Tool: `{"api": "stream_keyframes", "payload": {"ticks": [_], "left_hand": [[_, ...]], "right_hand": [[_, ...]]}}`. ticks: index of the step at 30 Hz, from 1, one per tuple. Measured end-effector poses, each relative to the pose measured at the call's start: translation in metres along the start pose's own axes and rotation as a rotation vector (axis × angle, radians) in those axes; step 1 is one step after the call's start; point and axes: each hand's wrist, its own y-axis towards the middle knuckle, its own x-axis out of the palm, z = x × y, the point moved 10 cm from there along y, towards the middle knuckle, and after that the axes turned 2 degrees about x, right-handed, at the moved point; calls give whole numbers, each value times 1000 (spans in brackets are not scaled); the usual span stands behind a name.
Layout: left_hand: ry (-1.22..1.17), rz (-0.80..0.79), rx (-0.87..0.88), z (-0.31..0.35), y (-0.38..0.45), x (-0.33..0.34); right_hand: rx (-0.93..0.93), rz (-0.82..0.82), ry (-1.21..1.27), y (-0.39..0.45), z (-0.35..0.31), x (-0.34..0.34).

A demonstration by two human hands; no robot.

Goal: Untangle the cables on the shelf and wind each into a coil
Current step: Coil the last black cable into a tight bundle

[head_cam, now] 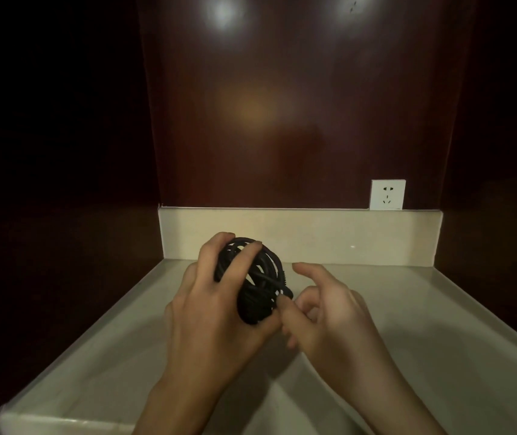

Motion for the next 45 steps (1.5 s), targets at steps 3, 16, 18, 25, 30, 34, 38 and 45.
{"api": "stream_keyframes", "payload": {"ticks": [3, 16, 18, 25, 30, 34, 38, 45], "left_hand": [[9, 31, -4, 0, 0, -2], [-26, 134, 14, -3, 3, -15], [-37, 157, 4, -5, 4, -18], [-87, 190, 19, -7, 2, -25], [-203, 148, -43, -11, 4, -18], [-331, 42, -79, -17, 4, -7], [-480, -63, -172, -27, -1, 7], [-952, -135, -421, -30, -11, 17]], "right_hand": [[82, 7, 39, -1, 6, 3], [-75, 77, 9, -10, -20, -1], [-64, 59, 62, -18, -18, 5], [-73, -55, 100, -39, -20, 25], [-67, -118, 171, -28, -20, 26], [-62, -93, 212, -24, -18, 26], [-58, -94, 161, -21, -14, 22], [-110, -143, 139, -21, -10, 15]]}}
